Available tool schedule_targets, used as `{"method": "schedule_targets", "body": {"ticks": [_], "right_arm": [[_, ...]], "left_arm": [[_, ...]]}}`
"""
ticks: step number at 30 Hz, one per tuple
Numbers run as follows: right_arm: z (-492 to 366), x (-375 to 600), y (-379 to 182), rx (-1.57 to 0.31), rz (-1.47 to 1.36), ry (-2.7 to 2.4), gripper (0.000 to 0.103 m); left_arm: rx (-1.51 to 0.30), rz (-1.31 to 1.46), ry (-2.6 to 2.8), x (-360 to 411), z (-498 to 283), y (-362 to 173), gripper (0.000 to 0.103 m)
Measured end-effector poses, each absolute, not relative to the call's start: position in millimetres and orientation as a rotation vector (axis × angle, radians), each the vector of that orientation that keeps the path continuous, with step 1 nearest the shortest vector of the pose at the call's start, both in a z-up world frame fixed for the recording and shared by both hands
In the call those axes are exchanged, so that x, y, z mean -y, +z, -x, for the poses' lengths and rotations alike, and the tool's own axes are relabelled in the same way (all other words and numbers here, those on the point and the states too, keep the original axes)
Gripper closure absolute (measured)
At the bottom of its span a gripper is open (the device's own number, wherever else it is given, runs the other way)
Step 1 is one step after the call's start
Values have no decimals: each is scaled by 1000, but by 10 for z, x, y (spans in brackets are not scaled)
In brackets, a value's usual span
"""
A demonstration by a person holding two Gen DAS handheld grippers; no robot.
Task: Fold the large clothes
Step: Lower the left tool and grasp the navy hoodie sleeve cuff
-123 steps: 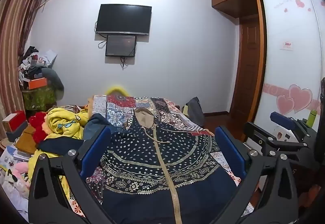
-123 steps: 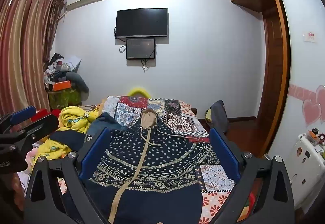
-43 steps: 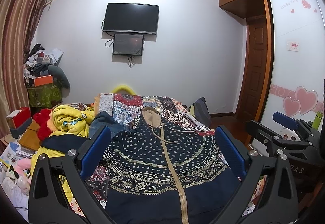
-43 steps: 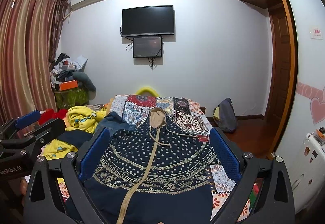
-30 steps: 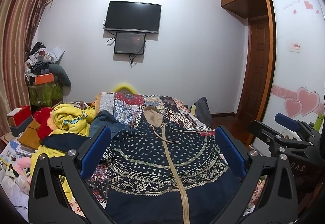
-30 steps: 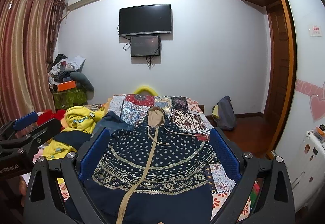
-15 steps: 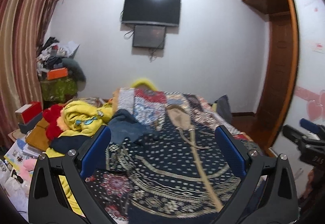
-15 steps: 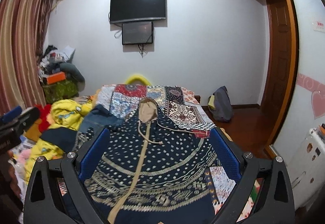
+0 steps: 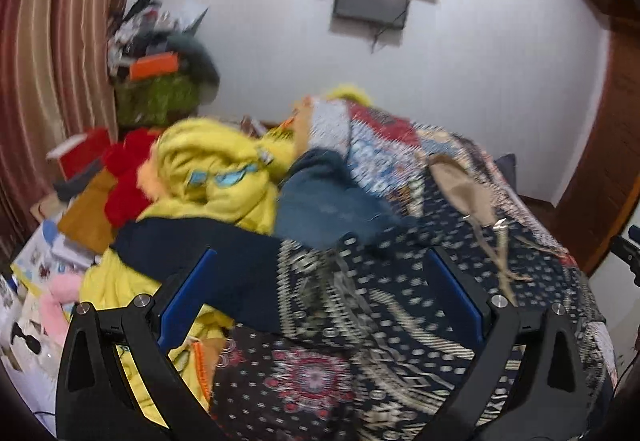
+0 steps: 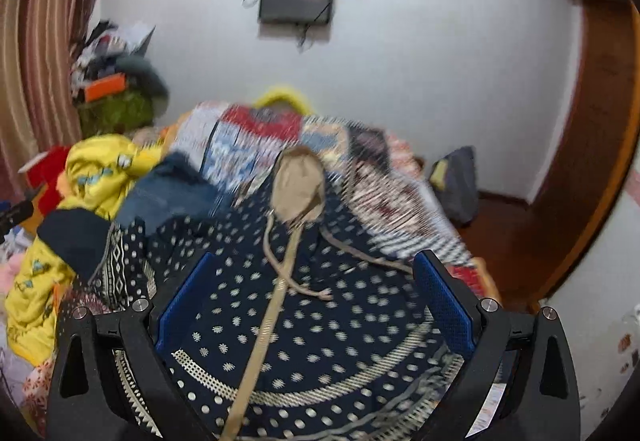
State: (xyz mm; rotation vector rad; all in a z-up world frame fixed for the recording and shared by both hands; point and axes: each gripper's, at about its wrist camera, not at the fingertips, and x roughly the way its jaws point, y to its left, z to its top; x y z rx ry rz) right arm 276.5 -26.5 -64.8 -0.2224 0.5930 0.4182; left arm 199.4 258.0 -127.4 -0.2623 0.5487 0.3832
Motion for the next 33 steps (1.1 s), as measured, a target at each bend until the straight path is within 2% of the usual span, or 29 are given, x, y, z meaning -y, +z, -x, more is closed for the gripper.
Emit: {"method": "schedule_targets", "body": {"ticks": [7, 13, 16, 20, 25, 31, 33], "right_arm": [[-3205, -45, -1129, -741, 305, 463, 5], [-3461, -121, -1414, -838, 317, 474, 5], [-3570, -162, -1498, -868, 318, 472, 5], [-3636, -161, -1544, -890, 307, 475, 5], [-3643, -177, -1562, -901, 310, 477, 5], [-3582, -177, -1530, -885, 344, 479, 5], [-3556, -166, -1522, -884, 367, 477, 5]], "left_arm": [[-715, 421, 393, -3339, -2124, -1889, 0], [-790, 612, 395, -3986, -2140, -2361, 1], [-807, 707, 396, -4232, -2162, -2513, 9], [-807, 853, 406, -4565, -2205, -2720, 11], [-801, 1004, 467, -4778, -2266, -2912, 20], [-858, 862, 603, -4774, -2437, -2816, 54], [-893, 725, 658, -4700, -2510, -2694, 78]]}}
